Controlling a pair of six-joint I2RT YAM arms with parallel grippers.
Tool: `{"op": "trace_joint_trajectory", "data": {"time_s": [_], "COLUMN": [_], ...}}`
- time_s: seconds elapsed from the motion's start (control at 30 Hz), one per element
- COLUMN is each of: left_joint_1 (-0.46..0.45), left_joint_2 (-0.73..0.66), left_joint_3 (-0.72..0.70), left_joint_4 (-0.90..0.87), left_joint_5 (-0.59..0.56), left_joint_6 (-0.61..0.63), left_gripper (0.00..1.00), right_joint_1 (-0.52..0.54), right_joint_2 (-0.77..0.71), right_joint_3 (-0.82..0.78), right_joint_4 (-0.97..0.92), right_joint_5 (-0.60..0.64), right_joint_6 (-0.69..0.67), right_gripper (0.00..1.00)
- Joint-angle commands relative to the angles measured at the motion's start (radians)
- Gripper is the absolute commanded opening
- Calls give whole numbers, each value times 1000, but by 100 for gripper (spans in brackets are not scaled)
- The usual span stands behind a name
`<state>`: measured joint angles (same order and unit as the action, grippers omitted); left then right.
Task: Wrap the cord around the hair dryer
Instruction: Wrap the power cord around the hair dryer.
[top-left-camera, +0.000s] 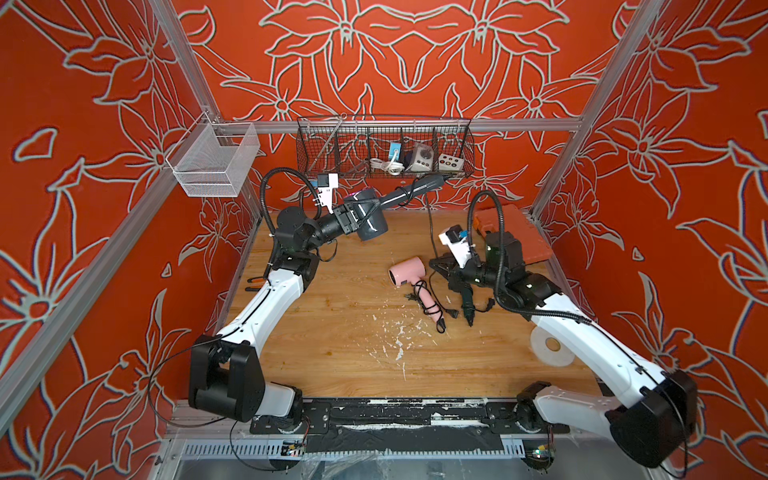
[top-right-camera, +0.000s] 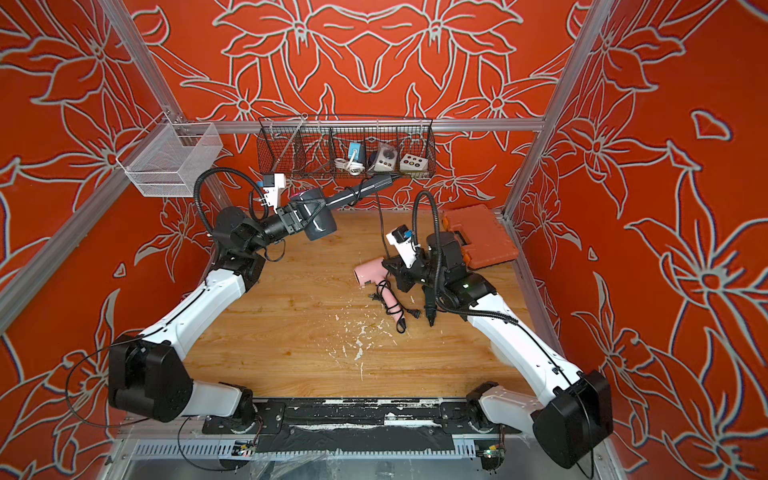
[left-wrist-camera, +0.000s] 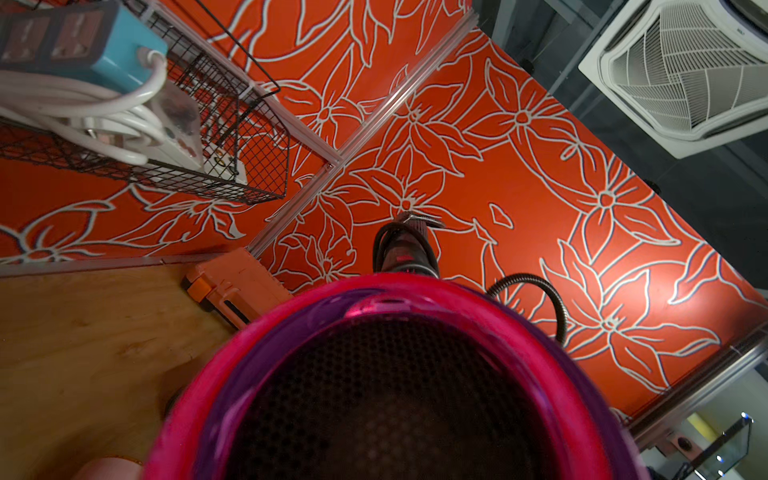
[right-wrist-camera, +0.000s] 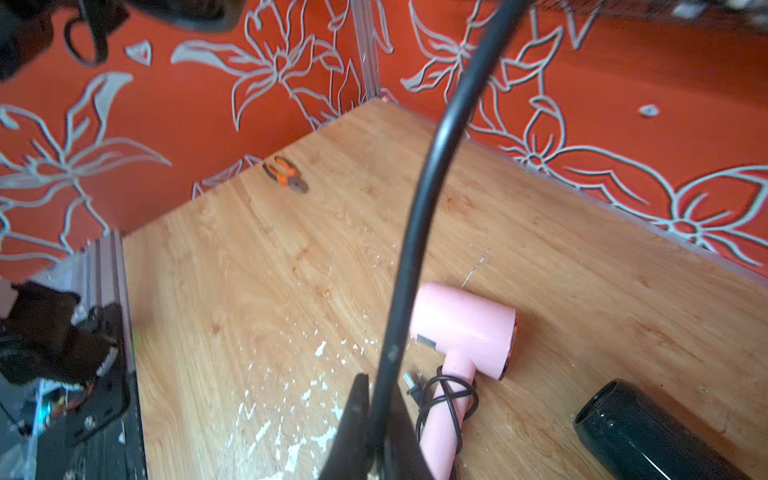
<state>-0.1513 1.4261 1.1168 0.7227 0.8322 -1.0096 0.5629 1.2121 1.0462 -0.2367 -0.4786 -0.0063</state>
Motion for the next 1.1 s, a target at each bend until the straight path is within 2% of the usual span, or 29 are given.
{"op": "trace_joint_trajectory", "data": {"time_s": [0.0,0.23,0.5,0.63,0.73,0.97,1.07], "left_joint_1": [21,69,75,68,49,-38,-82], "left_joint_2": [2,-24,-3,-26,-69,-141,-146], "left_joint_3": [30,63,59,83,108,178,221], "left_joint_4": [166,-52,-166,-356,-555,-929,-1058], "left_joint_5": [-105,-161,-197,-212,-254,-311,-312], "left_joint_6": [-53,120,215,355,509,788,861], "left_gripper": [0,0,0,0,0,0,0], "right_joint_1": [78,212,350,379,381,379,378], "right_joint_2": [65,71,54,66,73,116,154], "right_joint_3": [80,170,297,405,482,634,685], "right_joint_4": [-171,-360,-591,-697,-746,-774,-763], "right_joint_5": [117,292,443,544,634,793,879], "right_joint_6": [-131,-244,-314,-366,-417,-543,-625], "right_gripper": [0,0,0,0,0,0,0]}}
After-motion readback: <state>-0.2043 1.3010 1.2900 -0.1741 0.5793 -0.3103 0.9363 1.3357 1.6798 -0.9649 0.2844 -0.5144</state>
